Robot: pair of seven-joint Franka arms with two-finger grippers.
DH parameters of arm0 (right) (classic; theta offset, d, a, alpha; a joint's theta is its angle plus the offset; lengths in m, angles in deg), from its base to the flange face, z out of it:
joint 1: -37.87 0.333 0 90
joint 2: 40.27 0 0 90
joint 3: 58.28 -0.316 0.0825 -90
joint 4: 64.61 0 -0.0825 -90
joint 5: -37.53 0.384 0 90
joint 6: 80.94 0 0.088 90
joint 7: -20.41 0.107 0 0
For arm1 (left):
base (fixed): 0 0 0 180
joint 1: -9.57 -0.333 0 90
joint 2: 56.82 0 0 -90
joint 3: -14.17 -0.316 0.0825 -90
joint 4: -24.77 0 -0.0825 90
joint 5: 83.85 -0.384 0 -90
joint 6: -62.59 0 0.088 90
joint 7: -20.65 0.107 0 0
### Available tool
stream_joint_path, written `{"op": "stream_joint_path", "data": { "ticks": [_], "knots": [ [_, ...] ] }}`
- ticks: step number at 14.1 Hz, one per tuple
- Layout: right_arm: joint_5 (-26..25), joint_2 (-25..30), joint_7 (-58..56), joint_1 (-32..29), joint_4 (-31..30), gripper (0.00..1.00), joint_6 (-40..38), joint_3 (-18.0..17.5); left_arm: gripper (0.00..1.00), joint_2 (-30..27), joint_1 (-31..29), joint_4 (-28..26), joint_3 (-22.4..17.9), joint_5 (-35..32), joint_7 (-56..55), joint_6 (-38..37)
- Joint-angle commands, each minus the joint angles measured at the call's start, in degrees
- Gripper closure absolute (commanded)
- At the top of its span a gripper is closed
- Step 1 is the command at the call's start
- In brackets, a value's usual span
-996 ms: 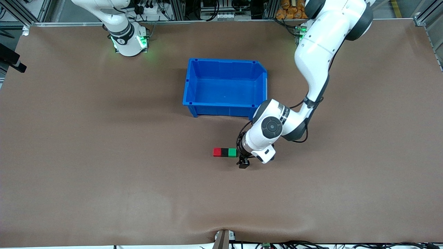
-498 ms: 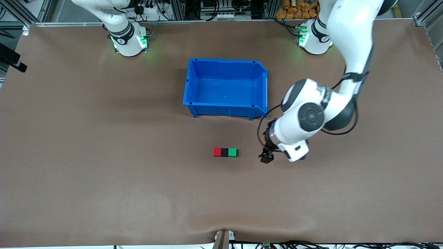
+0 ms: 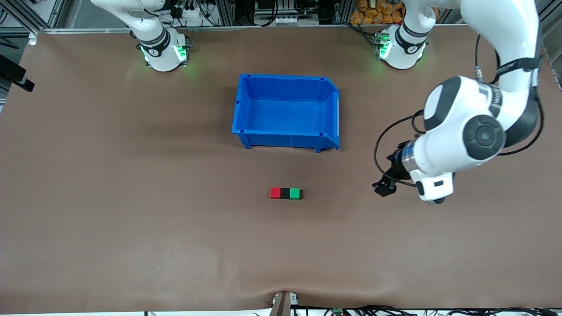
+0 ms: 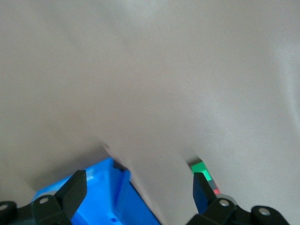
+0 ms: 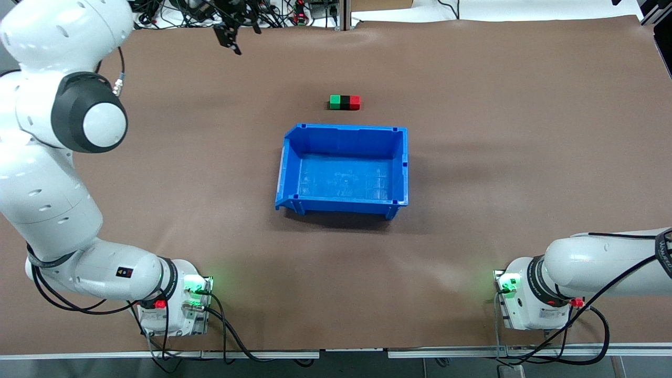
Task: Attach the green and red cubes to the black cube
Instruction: 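Open the left gripper and lift it away from the cubes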
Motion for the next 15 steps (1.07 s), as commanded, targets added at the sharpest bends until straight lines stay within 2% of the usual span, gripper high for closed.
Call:
{"op": "stream_joint_path", "data": {
  "ticks": [1, 6, 11, 15],
  "knots": [
    [1.0, -0.4, 0.5, -0.4, 0.9, 0.0, -0.7, 0.0, 0.0, -3.9, -3.0, -2.4, 0.2, -1.1, 8.0, -3.6],
    [1.0, -0.4, 0.5, -0.3, 0.9, 0.0, -0.8, 0.1, 0.0, -10.1, -7.1, -2.4, 0.2, -2.2, 20.3, -9.8],
    [1.0, -0.4, 0.5, -0.3, 0.9, 0.0, -0.8, 0.0, 0.0, -15.2, -12.6, -2.4, 0.2, -2.2, 37.1, -12.3],
    [1.0, -0.4, 0.5, -0.5, 0.8, 0.0, -0.8, 0.0, 0.0, -19.7, -13.3, -6.5, -0.4, -2.7, 44.8, -12.6]
  ]
}}
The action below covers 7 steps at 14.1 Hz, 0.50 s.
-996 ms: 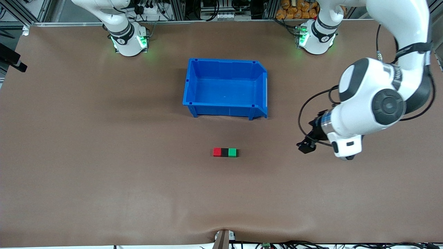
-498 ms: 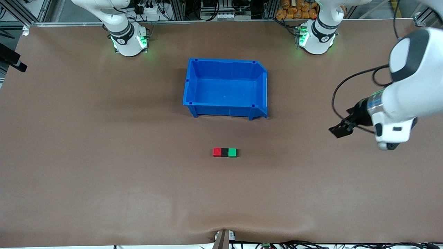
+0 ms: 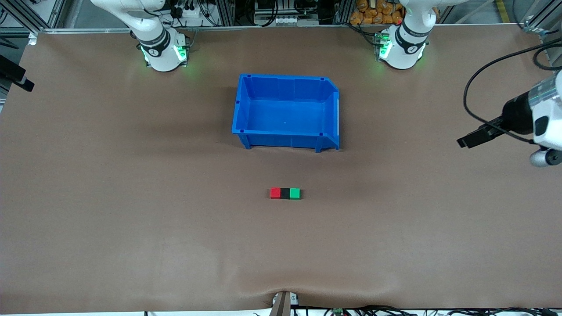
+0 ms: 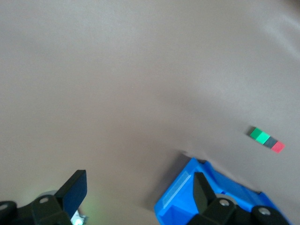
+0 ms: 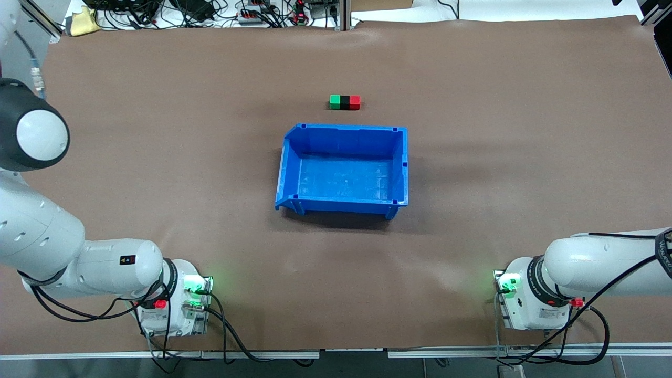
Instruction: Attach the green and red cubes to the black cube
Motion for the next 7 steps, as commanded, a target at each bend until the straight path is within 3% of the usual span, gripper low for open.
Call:
{"op": "stream_joint_path", "data": {
  "ticks": [1, 4, 7],
  "knots": [
    [1.0, -0.3, 0.4, -0.7, 0.8, 0.0, -0.7, -0.1, 0.0, -5.6, 0.5, -6.9, -0.8, -2.1, 5.8, 1.0],
    [1.0, -0.3, 0.4, -0.4, 0.8, 0.0, -0.7, -0.1, 0.0, -12.7, 1.1, -15.0, -4.5, -2.1, 18.5, 5.9],
    [1.0, -0.3, 0.4, -0.2, 0.9, 0.0, -0.8, -0.1, 0.0, -16.5, 2.9, -18.8, -5.7, -2.3, 19.7, 6.1]
  ]
}}
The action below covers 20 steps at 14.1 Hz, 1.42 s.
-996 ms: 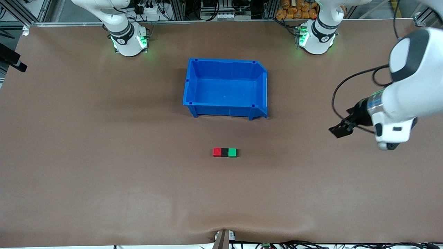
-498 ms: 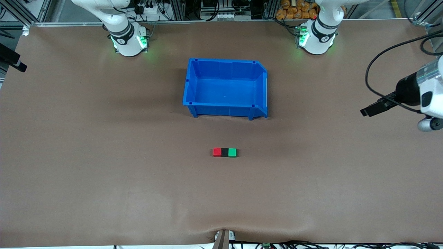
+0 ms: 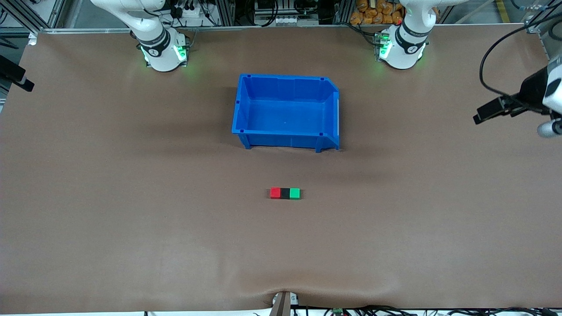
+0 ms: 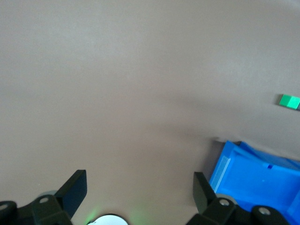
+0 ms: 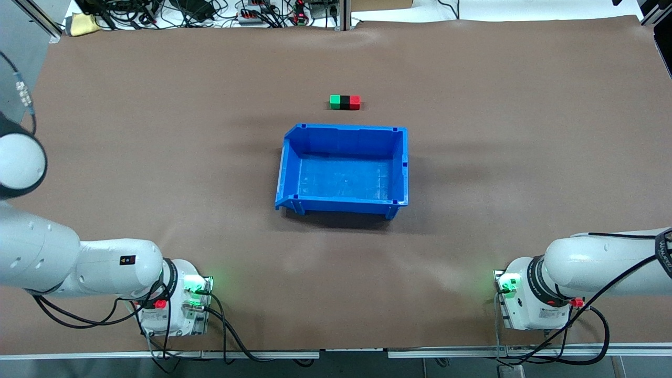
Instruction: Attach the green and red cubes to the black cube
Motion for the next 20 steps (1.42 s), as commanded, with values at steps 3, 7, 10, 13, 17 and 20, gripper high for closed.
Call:
{"op": "stream_joint_path", "data": {
  "ticks": [3, 7, 10, 13, 17, 20],
  "knots": [
    [1.0, -0.2, 0.5, -0.1, 1.0, 0.0, -1.4, 0.2, 0.0, -5.2, 2.7, -4.9, -0.5, -1.0, 1.2, 1.7],
    [1.0, -0.3, 0.5, -0.3, 1.0, 0.0, -1.4, 0.1, 0.0, -4.3, 2.4, -2.3, -0.9, -1.0, 1.3, 0.4],
    [1.0, -0.3, 0.5, -0.2, 1.0, 0.0, -1.4, 0.1, 0.0, -4.1, 2.4, -1.8, -0.6, -1.1, 1.2, 0.2],
    [0.9, -0.4, 0.4, -0.1, 1.1, 0.0, -1.3, 0.0, 0.0, -3.9, 2.5, -1.3, -0.6, -1.2, 1.2, 0.2],
    [0.9, -0.4, 0.5, -0.1, 1.0, 0.0, -1.3, 0.0, 0.0, -3.7, 3.1, -1.1, -0.3, -4.2, 1.8, -1.8],
    [1.0, -0.4, 0.5, -0.2, 1.0, 0.0, -1.3, 0.0, 0.0, -3.7, 3.2, -1.1, 0.3, -5.7, 2.6, -2.4]
  ]
}}
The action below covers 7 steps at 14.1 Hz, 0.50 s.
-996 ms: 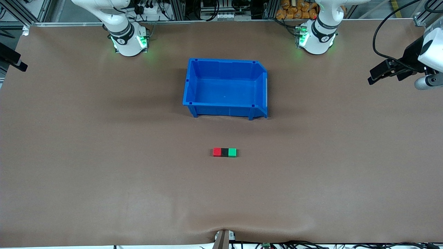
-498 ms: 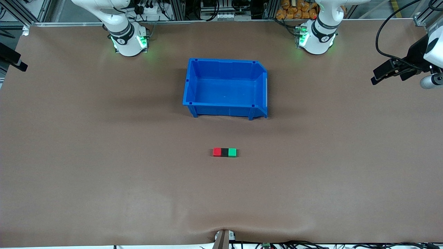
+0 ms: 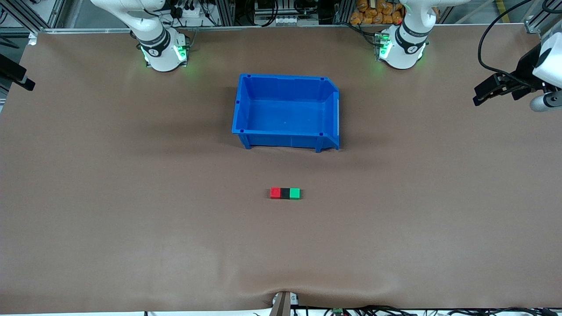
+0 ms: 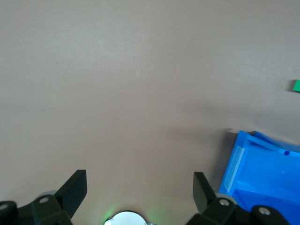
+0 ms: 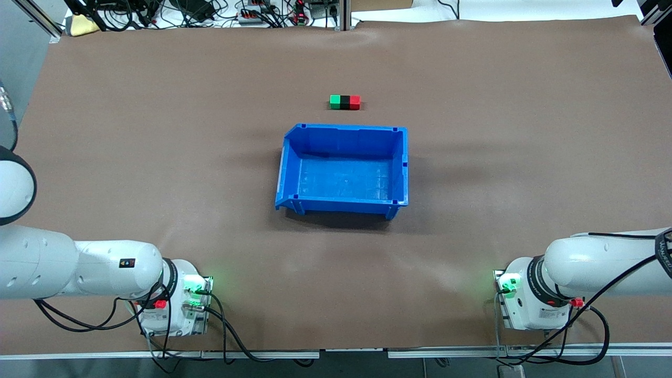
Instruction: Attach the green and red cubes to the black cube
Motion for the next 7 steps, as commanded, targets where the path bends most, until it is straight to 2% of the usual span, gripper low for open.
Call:
{"op": "stream_joint_path", "data": {
  "ticks": [1, 7],
  "knots": [
    [1.0, -0.5, 0.5, -0.2, 1.0, 0.0, -0.7, -0.1, 0.0, 0.4, 0.2, 1.3, 0.6, -1.6, 1.3, -1.4],
    [1.1, -0.8, 0.4, -0.6, 1.0, 0.0, -0.8, -0.2, 0.0, 0.0, -0.4, 2.5, 0.6, -1.3, 1.7, -3.3]
  ]
}}
